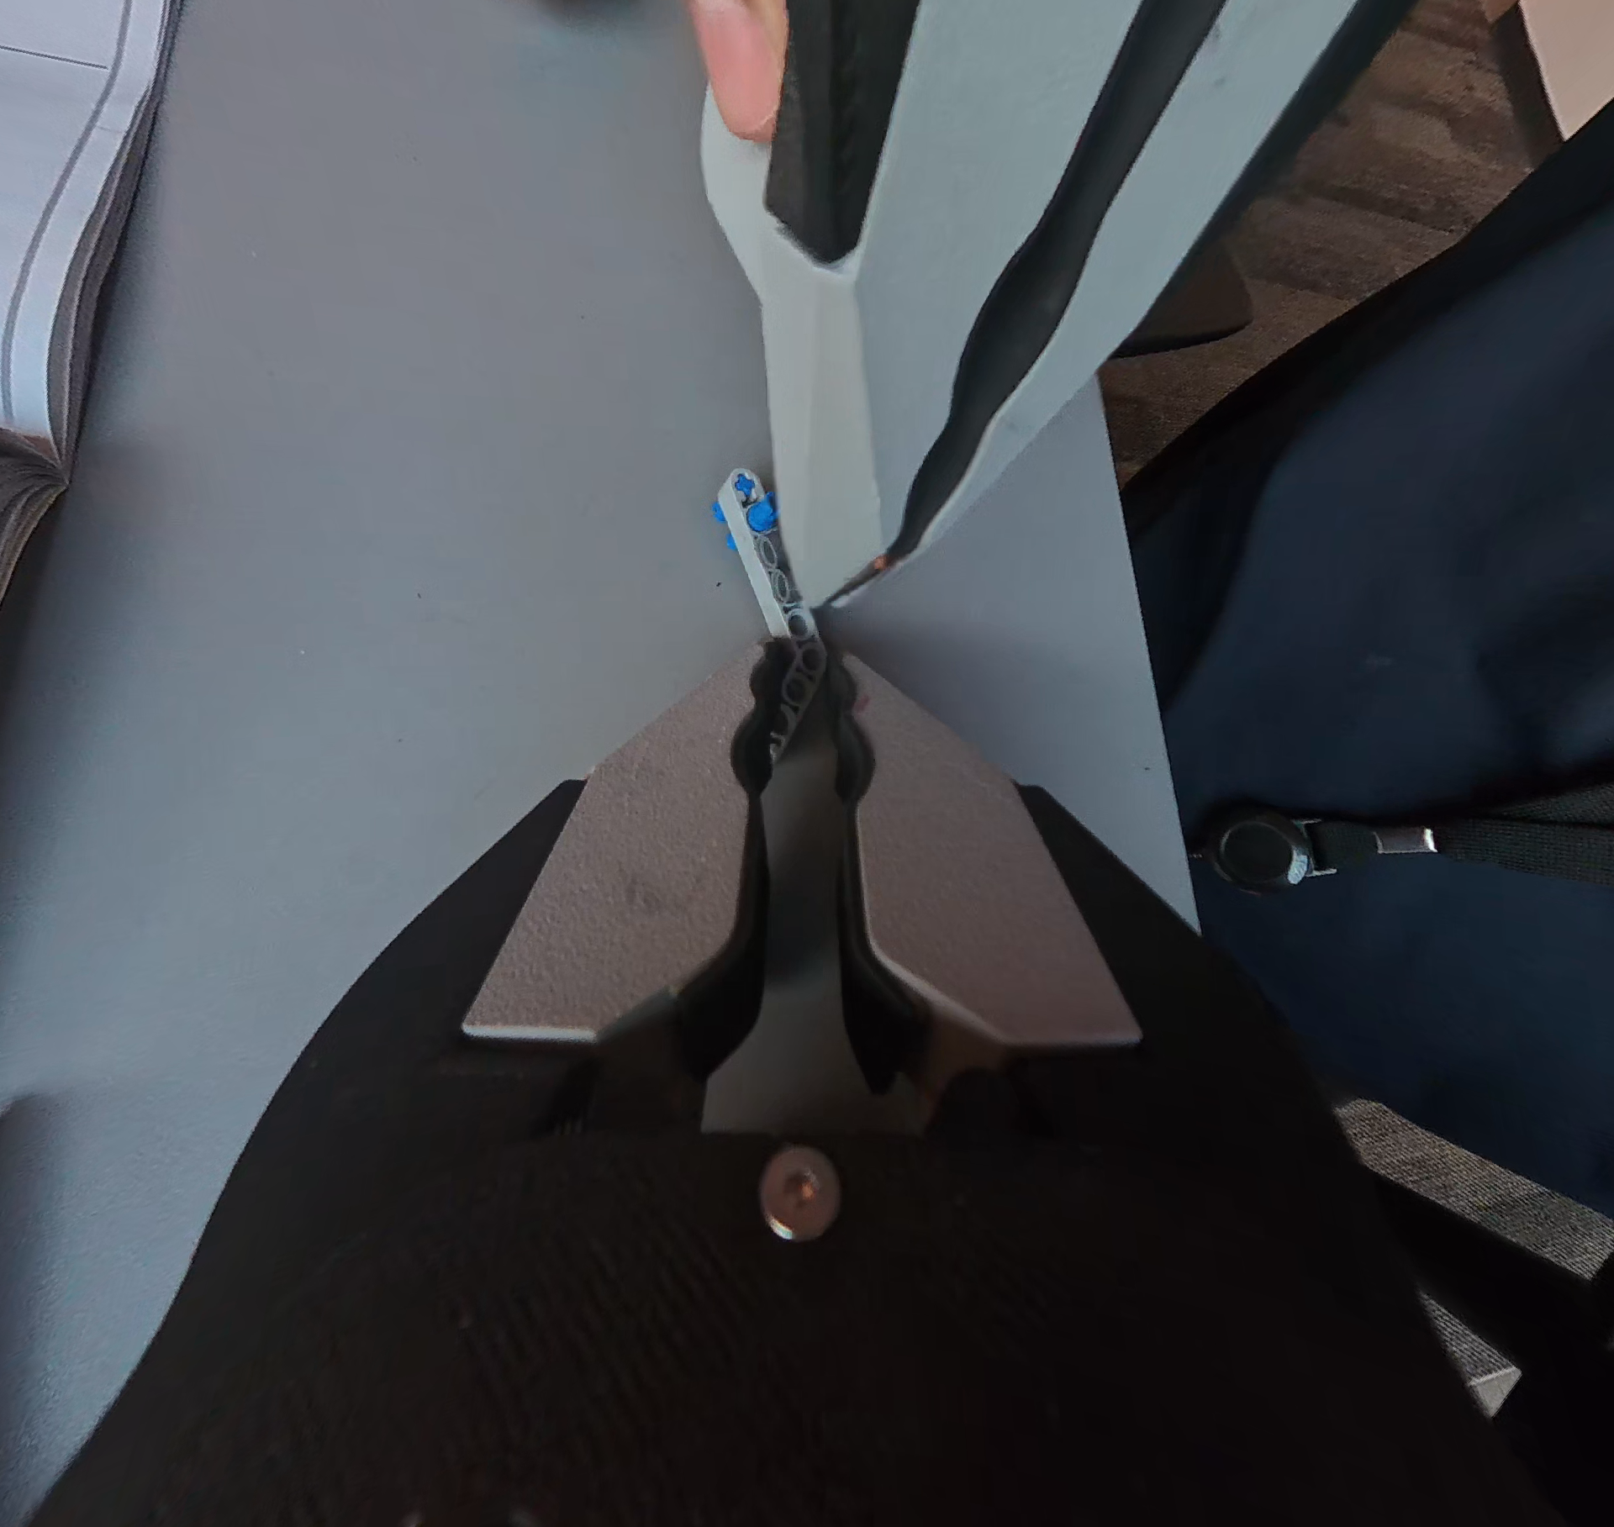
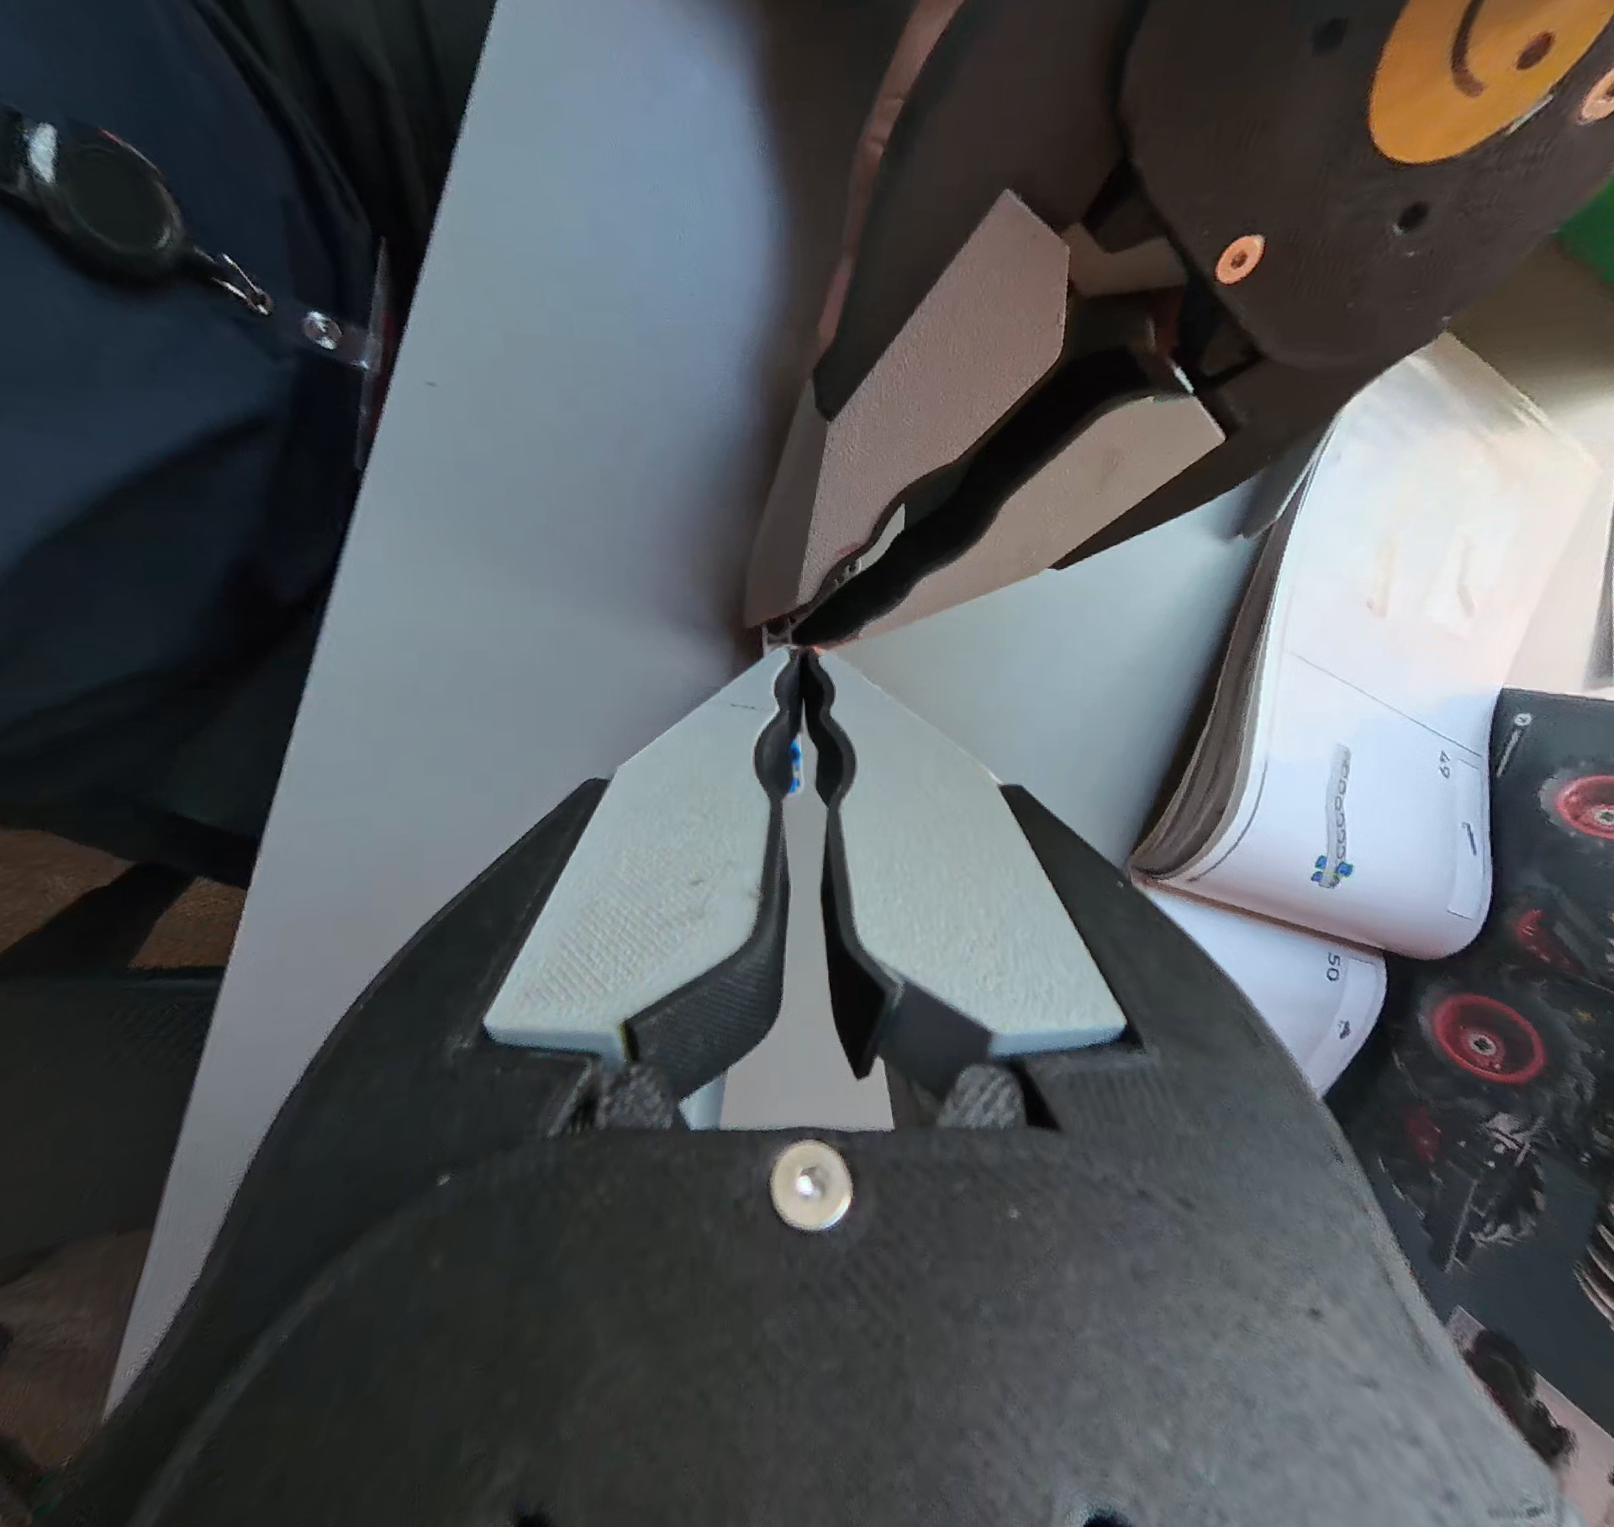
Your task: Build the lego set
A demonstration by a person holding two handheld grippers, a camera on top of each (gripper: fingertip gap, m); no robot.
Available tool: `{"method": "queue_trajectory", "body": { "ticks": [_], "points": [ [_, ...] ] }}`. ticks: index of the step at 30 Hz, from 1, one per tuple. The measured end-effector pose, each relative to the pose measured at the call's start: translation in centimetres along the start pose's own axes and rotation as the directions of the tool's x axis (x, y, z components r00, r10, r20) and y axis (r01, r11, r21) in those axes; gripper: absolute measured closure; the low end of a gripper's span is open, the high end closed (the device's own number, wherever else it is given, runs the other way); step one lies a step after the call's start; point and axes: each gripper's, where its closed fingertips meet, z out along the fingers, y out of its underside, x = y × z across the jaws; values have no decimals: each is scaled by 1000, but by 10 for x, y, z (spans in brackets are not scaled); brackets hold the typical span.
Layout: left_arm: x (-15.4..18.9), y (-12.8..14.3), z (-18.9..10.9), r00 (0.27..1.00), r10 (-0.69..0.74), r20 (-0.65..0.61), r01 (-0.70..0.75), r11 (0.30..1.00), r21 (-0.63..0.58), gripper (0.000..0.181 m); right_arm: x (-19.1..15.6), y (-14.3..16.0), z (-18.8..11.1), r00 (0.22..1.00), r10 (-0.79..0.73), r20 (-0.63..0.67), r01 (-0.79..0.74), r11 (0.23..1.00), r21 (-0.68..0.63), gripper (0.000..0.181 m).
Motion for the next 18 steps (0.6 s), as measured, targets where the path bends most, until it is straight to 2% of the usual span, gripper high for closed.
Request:
{"method": "queue_trajectory", "body": {
  "ticks": [5,9,15,18],
  "points": [
    [-1,0,0,1000,-5,3,5,1000,1,175,-1,9,7,999,-35,13,36,996,-87,181],
    [0,0,0,1000,-4,3,4,1000,1,175,-1,-5,-5,999,-16,39,17,999,-35,181],
    [-1,0,0,1000,-9,4,9,1000,2,175,0,15,4,999,-48,21,51,985,-167,181],
    [-1,0,0,1000,-9,4,9,1000,2,175,-1,3,0,999,-40,34,44,991,-123,181]
  ]
}}
